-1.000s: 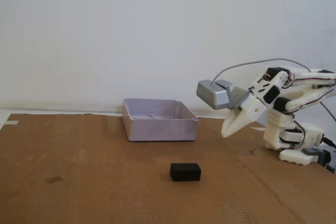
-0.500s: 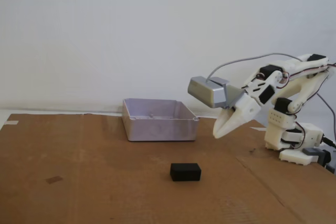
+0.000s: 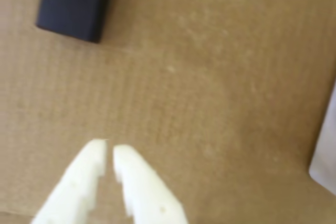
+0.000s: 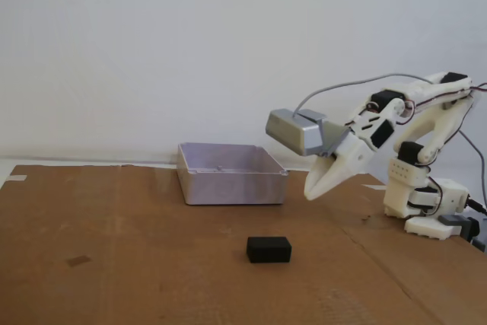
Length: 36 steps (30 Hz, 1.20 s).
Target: Grasp a block and put it in the box.
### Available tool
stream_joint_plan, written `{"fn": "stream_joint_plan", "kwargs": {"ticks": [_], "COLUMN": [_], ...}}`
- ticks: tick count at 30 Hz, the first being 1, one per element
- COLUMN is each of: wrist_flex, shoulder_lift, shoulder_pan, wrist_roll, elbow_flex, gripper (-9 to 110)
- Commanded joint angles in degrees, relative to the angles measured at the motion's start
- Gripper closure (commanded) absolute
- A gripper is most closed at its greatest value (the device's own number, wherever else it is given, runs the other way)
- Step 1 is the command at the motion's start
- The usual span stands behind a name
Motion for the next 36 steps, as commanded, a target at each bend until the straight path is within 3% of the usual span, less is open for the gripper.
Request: {"fn": "stream_joint_plan", "kwargs": {"ticks": [1, 23, 36], "wrist_flex": [-2.81, -3.08, -6.42], "shoulder_lift": [-4.04, -25.93, -31.82], "shoulder_pan": [-2.29, -2.90, -2.72], "wrist_roll": [0.26, -0.26, -0.35], "elbow_flex": [-10.20, -29.62, -31.55], "gripper": [102, 102, 101]}}
